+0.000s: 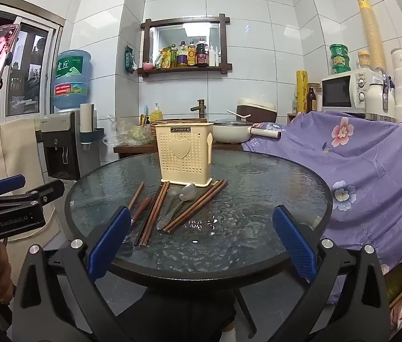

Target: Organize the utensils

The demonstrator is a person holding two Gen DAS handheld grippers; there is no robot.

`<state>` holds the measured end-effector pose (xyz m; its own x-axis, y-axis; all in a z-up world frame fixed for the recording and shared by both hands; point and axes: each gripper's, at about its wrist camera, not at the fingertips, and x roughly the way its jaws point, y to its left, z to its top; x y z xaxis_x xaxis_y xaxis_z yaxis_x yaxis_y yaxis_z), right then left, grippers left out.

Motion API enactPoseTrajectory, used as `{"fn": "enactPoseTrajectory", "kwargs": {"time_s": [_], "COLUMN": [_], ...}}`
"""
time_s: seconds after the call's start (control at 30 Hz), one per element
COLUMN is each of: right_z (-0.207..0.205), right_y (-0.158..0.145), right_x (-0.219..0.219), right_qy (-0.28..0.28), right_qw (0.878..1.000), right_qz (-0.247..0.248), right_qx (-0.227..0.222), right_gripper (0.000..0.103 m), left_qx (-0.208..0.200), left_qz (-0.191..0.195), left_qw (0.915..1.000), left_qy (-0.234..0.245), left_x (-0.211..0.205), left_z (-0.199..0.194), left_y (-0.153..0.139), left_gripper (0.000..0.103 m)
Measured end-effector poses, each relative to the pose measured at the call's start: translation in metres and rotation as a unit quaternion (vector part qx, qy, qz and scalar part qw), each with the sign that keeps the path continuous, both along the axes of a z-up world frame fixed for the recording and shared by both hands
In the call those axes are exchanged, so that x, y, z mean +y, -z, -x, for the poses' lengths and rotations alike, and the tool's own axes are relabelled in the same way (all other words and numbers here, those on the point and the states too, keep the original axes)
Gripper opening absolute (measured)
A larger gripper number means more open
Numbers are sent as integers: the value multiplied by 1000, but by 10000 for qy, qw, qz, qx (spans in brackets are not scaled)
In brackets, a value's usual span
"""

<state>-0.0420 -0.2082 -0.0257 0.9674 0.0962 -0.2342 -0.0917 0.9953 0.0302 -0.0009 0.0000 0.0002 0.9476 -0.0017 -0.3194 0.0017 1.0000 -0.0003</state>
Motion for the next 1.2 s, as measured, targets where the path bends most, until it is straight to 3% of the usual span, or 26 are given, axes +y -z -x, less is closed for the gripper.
{"fn": "enactPoseTrajectory", "kwargs": {"time_s": [1.2], "right_z": [-1], "right_y": [0], "right_x": [2], "right_qy": [12], "right_qw": [10000], "right_qz": [8], "right_qx": [71], "right_gripper": [98], "left_qx": [222], "left_qz": [-26], "left_qw": [9997], "left_qy": [89], "left_x": [1], "left_z": [-4], "left_y": [5], "left_gripper": [97]}}
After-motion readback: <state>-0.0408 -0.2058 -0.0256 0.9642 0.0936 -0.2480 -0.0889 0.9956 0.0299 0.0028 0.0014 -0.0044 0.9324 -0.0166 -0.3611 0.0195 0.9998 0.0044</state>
